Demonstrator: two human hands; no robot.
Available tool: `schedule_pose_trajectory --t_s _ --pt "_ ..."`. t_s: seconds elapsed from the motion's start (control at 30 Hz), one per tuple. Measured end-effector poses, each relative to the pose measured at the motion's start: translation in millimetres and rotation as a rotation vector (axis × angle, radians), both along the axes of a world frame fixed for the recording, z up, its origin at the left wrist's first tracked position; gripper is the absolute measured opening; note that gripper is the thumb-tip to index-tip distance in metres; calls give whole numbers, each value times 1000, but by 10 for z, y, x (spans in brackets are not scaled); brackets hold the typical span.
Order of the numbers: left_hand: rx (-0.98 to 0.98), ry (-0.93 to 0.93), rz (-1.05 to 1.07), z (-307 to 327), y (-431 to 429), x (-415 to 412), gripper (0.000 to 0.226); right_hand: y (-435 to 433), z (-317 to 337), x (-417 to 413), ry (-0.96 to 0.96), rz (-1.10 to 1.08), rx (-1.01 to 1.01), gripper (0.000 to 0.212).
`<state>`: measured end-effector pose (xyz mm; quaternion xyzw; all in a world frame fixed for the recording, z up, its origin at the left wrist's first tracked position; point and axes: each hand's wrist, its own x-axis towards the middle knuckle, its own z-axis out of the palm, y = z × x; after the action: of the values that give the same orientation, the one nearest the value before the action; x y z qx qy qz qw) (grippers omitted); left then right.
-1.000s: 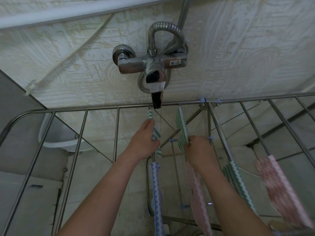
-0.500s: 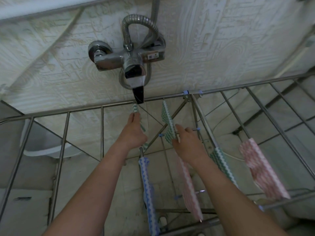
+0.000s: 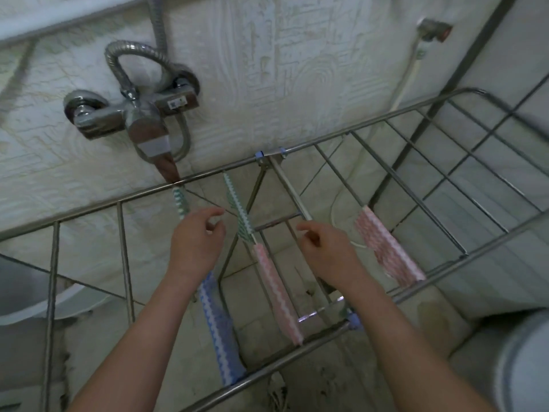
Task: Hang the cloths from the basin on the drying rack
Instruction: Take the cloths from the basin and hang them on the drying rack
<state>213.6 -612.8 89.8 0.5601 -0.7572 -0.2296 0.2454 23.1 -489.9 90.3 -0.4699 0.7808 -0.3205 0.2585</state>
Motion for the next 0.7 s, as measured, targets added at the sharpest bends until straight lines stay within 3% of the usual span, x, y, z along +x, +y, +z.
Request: schedule_pose_trajectory --t_s 0.1,0.27,0.4,0.57,0.7 --pt "60 183 -93 112 334 -267 13 362 132 -98 -61 -66 -68 19" --pt "232 441 -356 372 1058 -813 24 1148 324 -306 -137 -219 -190 17" --pt "411 559 -602 522 1778 -1283 22 1948 492 -453 -390 -451 -308 27" --pt "615 543 -905 616 2863 -1909 22 3165 604 -652 -504 -729 -393 30" --pt "695 342 -1186 485 3715 -2289 23 4078 496 -696 -585 -1018 -440 33"
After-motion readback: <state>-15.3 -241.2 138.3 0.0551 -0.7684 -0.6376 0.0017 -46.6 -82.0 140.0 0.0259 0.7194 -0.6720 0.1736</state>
